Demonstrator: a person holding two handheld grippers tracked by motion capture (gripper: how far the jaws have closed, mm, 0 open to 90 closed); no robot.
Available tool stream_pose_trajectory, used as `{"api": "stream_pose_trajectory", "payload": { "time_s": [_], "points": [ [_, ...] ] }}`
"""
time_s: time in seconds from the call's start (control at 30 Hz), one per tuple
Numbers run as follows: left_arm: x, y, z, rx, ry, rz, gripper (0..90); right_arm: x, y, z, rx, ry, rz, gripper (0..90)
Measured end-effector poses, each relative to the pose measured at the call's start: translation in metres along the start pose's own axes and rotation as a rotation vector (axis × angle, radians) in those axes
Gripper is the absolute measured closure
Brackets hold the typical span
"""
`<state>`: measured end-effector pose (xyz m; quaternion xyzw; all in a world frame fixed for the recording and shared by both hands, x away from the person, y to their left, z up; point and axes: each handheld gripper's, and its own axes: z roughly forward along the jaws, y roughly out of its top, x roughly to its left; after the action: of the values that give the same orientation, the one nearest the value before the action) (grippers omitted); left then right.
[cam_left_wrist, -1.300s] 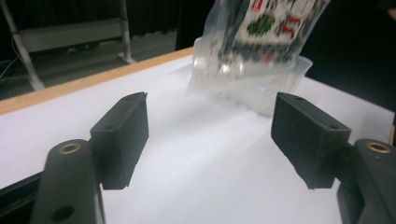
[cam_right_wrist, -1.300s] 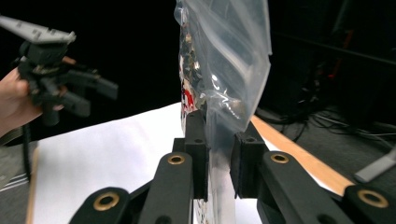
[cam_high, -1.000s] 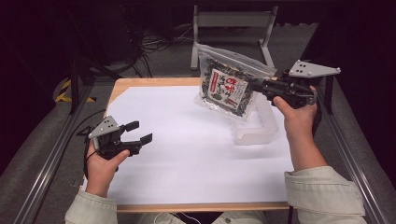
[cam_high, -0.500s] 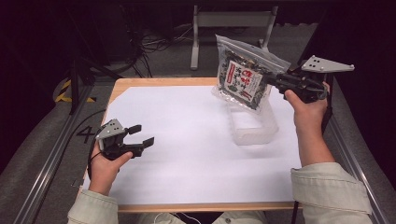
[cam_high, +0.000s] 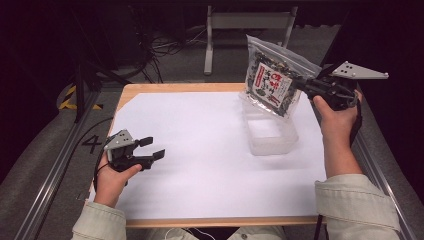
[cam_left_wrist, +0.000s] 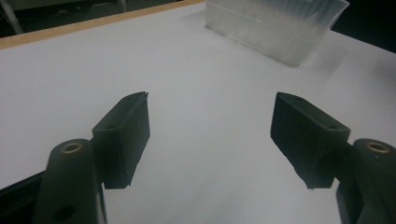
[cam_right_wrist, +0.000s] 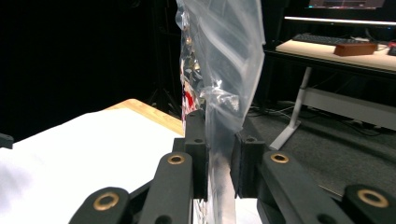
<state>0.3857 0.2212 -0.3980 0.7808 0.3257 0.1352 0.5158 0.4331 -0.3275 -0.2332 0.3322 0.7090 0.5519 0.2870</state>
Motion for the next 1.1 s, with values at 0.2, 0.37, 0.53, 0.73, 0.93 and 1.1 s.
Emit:
{"api": "stream_pose_trajectory", "payload": {
  "time_s": [0.2,0.37,0.53,0.73,0.93,1.1],
  "points": [
    [0.003,-0.004,0.000,-0.012,0.027,-0.027,22.4,-0.005,-0.005,-0.002,0.007,-0.024,0.010,78.6],
    [0.004,-0.004,-0.001,-0.004,0.028,-0.015,23.0,-0.009,-0.006,-0.004,0.007,-0.041,0.014,78.6],
    [0.003,-0.006,0.001,-0.011,0.040,-0.036,17.2,-0.008,-0.009,-0.002,0.014,-0.050,0.006,78.6],
    [0.003,-0.006,0.001,-0.003,0.054,-0.031,14.1,-0.009,-0.019,0.001,0.017,-0.044,0.007,78.6],
    [0.003,-0.007,0.000,-0.006,0.065,-0.029,13.7,-0.008,-0.028,0.004,0.013,-0.028,0.000,78.6],
    [0.002,-0.006,-0.002,-0.033,0.069,-0.035,15.0,-0.009,-0.038,0.004,0.019,-0.030,0.002,78.6]
  ]
}}
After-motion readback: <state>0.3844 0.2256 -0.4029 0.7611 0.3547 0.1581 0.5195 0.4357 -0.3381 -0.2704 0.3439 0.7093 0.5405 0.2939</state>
